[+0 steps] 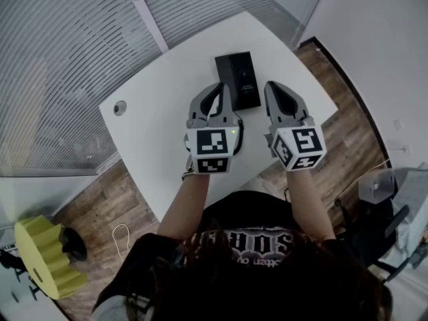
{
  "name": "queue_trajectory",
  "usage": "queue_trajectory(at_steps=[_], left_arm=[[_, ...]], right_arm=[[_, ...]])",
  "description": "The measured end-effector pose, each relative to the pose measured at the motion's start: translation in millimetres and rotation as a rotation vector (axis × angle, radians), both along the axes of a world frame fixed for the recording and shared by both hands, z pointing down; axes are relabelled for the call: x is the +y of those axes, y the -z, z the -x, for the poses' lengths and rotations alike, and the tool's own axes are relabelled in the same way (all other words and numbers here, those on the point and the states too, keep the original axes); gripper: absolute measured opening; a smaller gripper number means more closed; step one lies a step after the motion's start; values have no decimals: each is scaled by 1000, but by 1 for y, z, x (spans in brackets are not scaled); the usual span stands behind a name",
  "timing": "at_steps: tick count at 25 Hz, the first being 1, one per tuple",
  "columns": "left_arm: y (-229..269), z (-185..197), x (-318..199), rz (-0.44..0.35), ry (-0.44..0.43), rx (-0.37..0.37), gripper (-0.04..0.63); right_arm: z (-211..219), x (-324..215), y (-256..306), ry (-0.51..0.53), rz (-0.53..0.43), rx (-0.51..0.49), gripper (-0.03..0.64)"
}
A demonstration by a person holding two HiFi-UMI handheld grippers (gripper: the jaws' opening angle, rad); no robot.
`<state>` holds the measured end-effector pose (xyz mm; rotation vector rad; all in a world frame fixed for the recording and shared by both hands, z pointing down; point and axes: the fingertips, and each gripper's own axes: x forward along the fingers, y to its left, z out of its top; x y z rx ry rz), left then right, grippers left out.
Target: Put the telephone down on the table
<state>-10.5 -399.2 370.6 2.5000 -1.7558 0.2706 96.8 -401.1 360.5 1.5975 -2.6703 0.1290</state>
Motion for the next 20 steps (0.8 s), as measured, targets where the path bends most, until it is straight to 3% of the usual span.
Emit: queue_trajectory(at_steps=[20], left_arm=[[0,-4,6,-4,17,-30,3]], right_arm=[[-12,5,3,-27,-21,8,28]])
